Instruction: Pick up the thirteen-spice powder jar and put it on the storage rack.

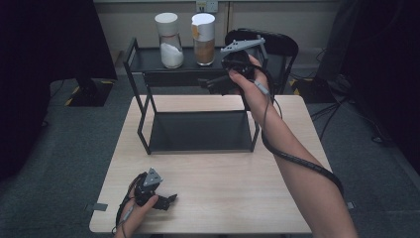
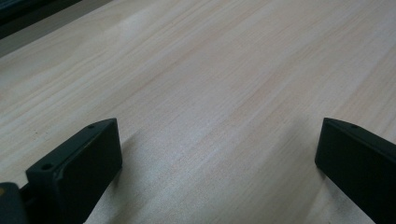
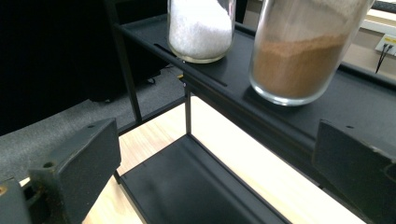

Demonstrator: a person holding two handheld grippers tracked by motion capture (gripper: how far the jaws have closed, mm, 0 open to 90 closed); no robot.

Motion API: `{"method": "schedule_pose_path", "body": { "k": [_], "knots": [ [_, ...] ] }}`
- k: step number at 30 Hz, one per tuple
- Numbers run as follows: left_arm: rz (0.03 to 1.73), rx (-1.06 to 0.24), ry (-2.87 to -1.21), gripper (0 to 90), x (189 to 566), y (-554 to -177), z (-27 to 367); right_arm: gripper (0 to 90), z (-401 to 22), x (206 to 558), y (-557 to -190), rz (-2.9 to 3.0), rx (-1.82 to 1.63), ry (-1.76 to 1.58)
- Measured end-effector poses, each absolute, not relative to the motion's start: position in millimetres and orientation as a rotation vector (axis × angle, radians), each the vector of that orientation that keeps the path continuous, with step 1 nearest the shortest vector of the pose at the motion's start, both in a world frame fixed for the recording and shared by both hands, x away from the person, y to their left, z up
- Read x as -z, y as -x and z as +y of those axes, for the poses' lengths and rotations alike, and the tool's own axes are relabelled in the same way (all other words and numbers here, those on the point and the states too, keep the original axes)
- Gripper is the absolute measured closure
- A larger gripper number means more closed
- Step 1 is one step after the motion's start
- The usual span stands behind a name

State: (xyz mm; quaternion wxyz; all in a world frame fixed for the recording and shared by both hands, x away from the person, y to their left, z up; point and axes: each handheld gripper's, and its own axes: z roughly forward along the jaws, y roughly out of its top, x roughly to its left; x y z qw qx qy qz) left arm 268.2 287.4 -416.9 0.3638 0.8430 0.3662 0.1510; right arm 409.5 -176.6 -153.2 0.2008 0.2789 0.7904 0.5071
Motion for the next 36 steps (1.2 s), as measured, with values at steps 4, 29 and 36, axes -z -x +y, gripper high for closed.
{"method": "schedule_pose_path", "body": {
  "k": [4, 29, 36],
  "knots": [
    [0.942, -0.389, -2.169, 0.0, 417.0, -268.2, 287.4, 0.1, -178.2, 157.4, -405.4, 2.211, -1.417, -0.777],
    [0.938, -0.389, -2.171, 0.0, 417.0, -268.5, 288.0, 0.1, -172.6, 185.7, -391.8, 2.278, -1.434, -0.726],
    [0.936, -0.389, -2.172, 0.0, 417.0, -268.5, 288.1, 0.2, -170.0, 199.2, -387.8, 2.314, -1.430, -0.712]
  ]
}}
